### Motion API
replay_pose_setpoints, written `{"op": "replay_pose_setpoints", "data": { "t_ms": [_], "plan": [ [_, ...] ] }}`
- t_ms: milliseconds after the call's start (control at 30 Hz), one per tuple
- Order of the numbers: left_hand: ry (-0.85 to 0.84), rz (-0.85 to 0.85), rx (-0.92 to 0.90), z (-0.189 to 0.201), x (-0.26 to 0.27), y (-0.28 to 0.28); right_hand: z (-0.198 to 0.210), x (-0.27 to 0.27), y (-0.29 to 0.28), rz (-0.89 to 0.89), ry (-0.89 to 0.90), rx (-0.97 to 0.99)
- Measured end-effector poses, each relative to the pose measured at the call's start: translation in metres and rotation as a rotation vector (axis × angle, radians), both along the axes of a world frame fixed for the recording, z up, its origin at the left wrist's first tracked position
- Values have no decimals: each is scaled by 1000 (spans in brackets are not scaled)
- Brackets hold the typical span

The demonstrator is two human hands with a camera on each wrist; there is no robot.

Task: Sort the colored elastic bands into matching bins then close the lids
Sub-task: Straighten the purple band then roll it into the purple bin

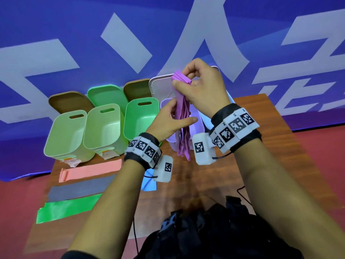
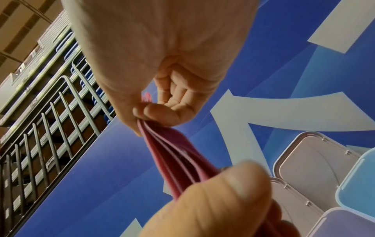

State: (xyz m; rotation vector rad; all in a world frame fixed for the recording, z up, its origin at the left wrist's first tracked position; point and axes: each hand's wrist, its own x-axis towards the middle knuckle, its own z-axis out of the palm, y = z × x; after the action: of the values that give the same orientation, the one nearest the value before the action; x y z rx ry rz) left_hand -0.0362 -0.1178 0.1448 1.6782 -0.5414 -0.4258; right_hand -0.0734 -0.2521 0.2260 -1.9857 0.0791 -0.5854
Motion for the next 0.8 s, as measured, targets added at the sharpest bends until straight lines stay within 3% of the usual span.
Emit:
{"op": "replay_pose_setpoints", "data": {
  "t_ms": [333, 633, 800],
  "plan": [
    [94, -34, 70, -33, 2, 11, -21, -5, -19, -81, 84, -13],
    [130, -79, 163, -59, 11, 20, -63, -3, -54, -173, 392, -122],
    [54, -109, 259, -71, 15, 16, -93, -6, -60, -152, 585, -159]
  ]
}}
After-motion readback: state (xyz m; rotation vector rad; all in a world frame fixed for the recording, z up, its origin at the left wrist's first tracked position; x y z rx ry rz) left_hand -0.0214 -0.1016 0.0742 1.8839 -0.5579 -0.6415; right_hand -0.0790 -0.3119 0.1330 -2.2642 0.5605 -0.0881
